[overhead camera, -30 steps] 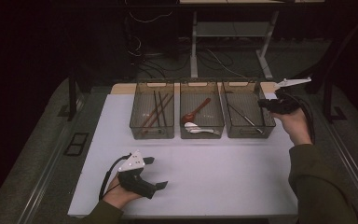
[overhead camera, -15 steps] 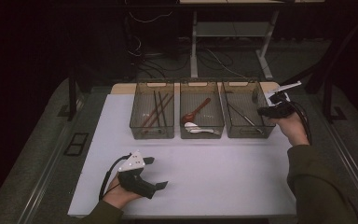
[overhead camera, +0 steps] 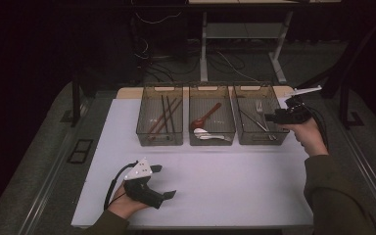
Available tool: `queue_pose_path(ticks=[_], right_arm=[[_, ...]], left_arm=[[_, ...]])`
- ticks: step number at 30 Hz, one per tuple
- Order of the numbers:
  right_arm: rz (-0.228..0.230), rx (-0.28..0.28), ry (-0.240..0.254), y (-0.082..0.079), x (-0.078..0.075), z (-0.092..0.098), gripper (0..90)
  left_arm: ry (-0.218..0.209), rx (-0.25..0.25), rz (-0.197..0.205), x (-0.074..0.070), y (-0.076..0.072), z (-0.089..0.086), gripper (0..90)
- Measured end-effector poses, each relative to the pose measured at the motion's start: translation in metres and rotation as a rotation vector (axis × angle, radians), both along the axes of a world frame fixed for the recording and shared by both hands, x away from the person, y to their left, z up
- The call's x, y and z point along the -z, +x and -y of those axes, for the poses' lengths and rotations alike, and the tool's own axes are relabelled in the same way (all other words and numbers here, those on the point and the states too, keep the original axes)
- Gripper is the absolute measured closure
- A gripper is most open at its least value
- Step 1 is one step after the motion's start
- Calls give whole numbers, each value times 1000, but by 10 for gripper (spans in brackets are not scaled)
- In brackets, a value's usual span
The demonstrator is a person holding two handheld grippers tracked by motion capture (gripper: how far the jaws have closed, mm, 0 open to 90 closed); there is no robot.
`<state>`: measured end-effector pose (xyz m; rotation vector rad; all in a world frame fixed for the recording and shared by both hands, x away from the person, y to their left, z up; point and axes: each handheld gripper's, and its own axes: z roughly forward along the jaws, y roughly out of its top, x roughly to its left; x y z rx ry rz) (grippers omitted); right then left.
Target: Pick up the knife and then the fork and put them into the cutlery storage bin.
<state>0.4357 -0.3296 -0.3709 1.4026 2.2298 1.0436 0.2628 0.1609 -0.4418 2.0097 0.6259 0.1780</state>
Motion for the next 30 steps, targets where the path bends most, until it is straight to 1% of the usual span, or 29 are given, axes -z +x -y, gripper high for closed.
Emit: queue_pose_path(ticks=[2, 4, 6, 7, 9, 12, 17, 19, 20, 23, 25, 29, 30], right_arm=[[5, -3, 29, -5, -1, -1, 391], [9, -8, 37, -11, 0, -2, 348], [28, -16, 38, -18, 0, -3, 343], [28, -21, 44, -20, 0, -3, 340], [43, -32, 68, -26, 0, -4, 316], [65, -44, 63, -37, 0, -7, 289], [116, -60, 85, -57, -1, -11, 251], [141, -65, 92, -67, 0, -14, 221], [148, -70, 92, -70, 0, -14, 202], [178, -78, 89, -83, 2, -17, 183], [188, -89, 93, -92, 4, -19, 176], [205, -115, 80, -105, 10, -24, 170], [206, -119, 84, -109, 11, -25, 170]], left_arm=[[0, -2, -2, 0, 0, -1, 0], [1, -1, -3, 0, 0, -1, 0], [3, -1, -3, 0, 0, -2, 0], [3, -1, -4, 0, 0, -2, 0], [8, 2, -6, 0, 0, -3, 0], [12, 3, -8, 0, 0, -3, 0], [14, 3, -9, 0, 0, -4, 0], [14, 2, -8, 0, 0, -5, 0], [17, 2, -8, -1, 0, -6, 0], [13, -3, -7, -1, 0, -8, 0], [11, -6, -6, -1, 0, -9, 0], [14, -8, -3, -2, 0, -11, 0], [13, -9, -4, -2, 0, -12, 0]])
